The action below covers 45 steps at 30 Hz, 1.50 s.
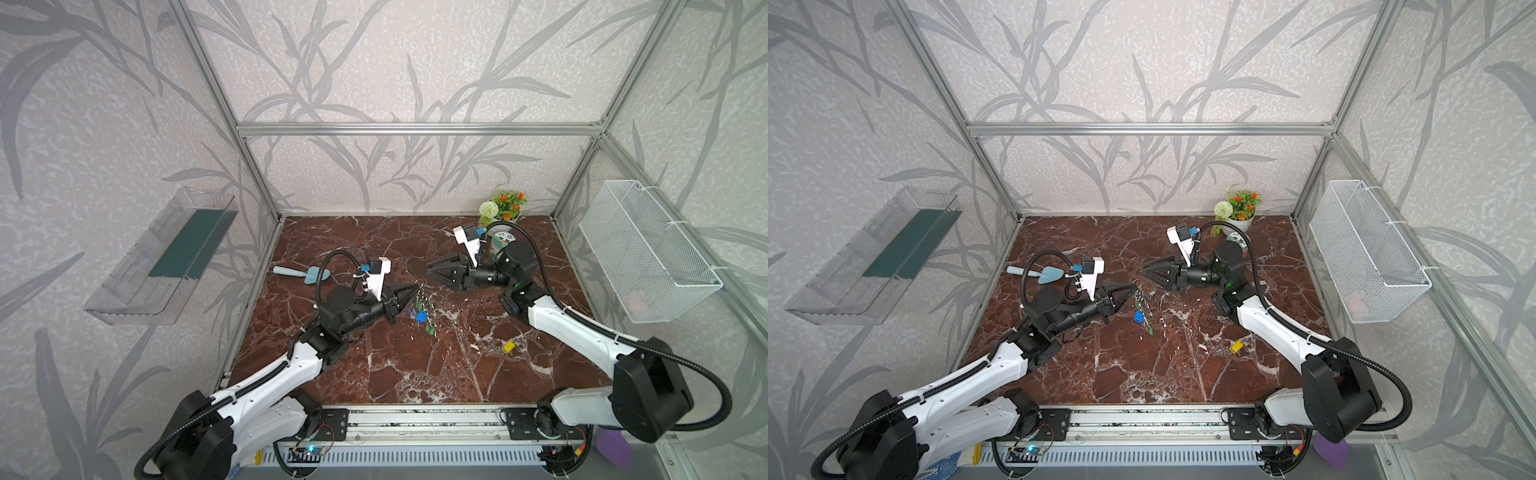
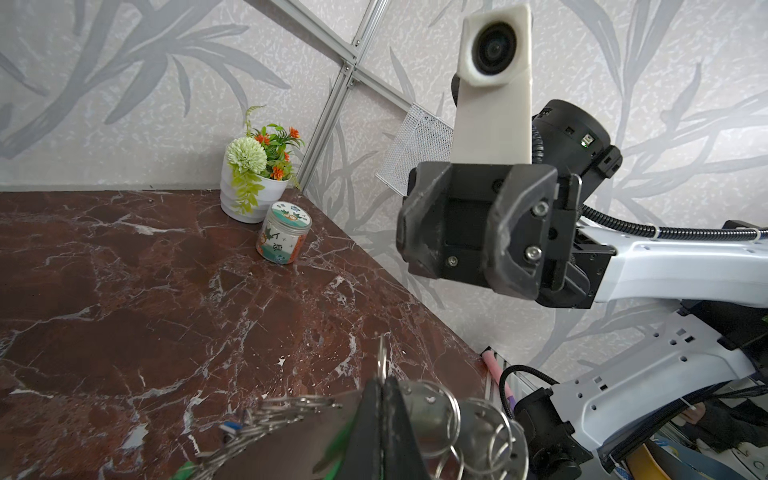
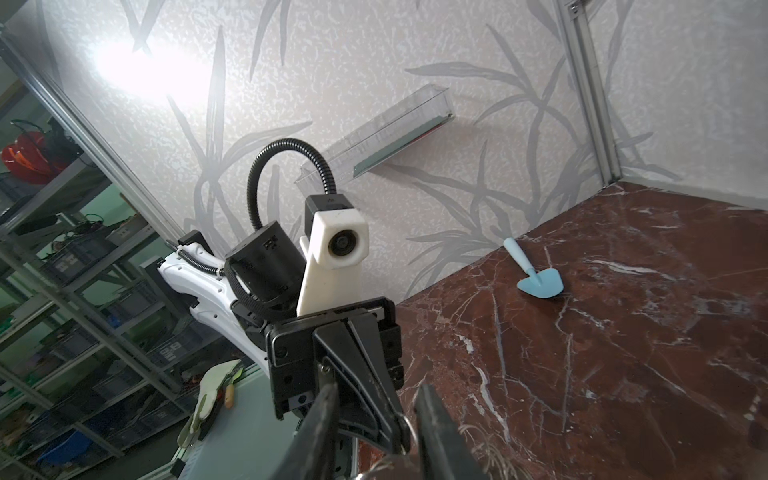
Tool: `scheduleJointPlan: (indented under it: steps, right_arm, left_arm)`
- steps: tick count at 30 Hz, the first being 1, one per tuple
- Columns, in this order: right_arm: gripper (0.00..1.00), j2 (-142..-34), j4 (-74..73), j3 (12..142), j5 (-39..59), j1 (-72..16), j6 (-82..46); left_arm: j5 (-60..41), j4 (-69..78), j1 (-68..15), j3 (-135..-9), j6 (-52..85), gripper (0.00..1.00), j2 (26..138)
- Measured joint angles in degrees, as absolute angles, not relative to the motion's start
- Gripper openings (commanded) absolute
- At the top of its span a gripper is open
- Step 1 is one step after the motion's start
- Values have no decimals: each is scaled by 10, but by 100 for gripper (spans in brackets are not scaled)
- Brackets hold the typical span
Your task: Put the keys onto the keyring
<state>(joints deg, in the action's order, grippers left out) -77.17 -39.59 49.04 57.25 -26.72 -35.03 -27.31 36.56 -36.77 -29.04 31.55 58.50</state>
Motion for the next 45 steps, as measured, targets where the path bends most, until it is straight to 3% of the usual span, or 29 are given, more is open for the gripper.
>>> scheduleJointPlan:
  steps: [13,29,41,45]
  right_arm:
    - [35,-729,-326,447,537,-273,-338]
    - [12,-724,-358,443,565,-282,-360]
    - [6,-735,-375,442,571,-284,-371]
    - [0,-742,-386,442,571,-284,-378]
  left_arm:
    - [-219,544,-424,-247,333,0,623]
    - [-192,647,-438,-237,346,0,667]
    - [-185,666,-439,-234,346,0,678]
    - [-183,677,-439,-232,347,0,684]
